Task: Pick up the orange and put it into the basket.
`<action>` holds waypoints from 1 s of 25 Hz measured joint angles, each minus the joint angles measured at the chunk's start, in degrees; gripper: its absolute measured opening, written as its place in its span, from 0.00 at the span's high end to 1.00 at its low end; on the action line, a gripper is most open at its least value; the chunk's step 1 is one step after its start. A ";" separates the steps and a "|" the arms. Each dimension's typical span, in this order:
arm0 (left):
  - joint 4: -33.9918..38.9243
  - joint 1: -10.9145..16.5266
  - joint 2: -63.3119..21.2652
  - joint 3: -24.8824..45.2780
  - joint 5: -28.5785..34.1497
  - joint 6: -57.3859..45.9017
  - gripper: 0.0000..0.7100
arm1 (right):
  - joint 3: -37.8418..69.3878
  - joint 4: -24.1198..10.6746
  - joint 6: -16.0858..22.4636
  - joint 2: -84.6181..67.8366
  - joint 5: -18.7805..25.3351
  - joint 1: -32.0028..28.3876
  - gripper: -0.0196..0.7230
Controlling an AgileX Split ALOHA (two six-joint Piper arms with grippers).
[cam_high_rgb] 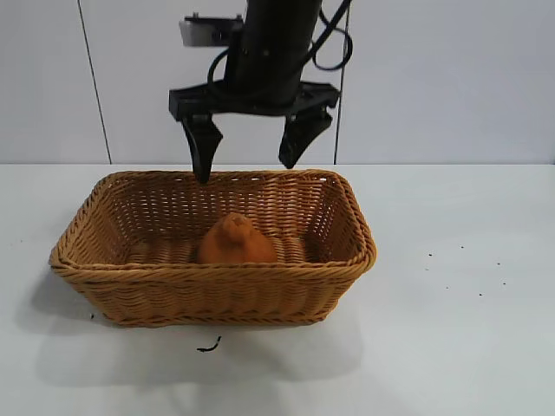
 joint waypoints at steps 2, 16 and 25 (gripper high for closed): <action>0.00 0.00 0.00 0.00 0.00 0.00 0.02 | -2.98 0.00 0.00 -0.15 1.78 -1.10 0.04; 0.00 0.00 0.00 0.00 0.00 0.00 0.02 | -4.47 -2.79 0.59 -0.15 2.88 -20.55 0.04; 0.00 0.00 0.00 0.00 0.00 0.00 0.02 | -4.47 -3.20 0.61 -0.15 2.93 -29.64 0.04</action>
